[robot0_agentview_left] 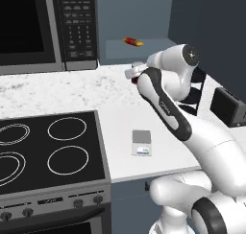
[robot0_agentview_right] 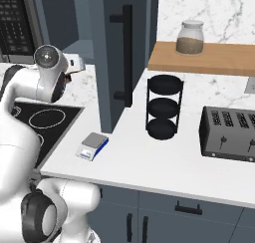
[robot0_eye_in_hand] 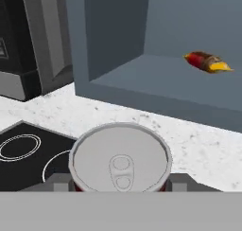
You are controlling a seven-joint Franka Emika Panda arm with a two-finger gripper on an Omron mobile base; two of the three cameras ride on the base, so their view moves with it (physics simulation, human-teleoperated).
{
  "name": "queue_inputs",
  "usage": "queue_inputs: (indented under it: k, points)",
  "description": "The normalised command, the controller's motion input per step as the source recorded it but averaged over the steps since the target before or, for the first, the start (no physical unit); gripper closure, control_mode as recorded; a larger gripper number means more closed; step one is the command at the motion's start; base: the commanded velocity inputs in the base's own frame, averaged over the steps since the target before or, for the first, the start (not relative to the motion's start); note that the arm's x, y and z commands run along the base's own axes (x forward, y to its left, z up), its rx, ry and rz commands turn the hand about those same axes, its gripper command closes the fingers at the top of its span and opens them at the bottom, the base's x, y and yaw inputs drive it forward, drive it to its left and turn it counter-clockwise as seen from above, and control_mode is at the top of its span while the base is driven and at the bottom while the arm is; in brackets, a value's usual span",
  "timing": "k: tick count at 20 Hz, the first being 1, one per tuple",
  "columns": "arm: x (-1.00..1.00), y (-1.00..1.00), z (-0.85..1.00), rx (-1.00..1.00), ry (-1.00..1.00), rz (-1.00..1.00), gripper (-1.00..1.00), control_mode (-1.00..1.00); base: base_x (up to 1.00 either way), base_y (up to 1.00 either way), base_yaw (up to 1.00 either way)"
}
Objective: Pick the canned food and place it on the digital scale for weighing, and close the cabinet.
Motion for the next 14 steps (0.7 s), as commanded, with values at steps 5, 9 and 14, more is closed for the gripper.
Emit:
queue_inputs:
  k: [5,9,14]
  points:
    - [-0.95,-0.49,-1.0,0.05,0.03,-0.01,1.0,-1.0,0.0,0.0,0.0]
    - [-0.32,-0.25,-0.9,-0.01,0.05,-0.06,1.0,-1.0,0.0,0.0,0.0]
    - [0.1,0.0,-0.53,0.0,0.06,0.03,1.0,-1.0,0.0,0.0,0.0]
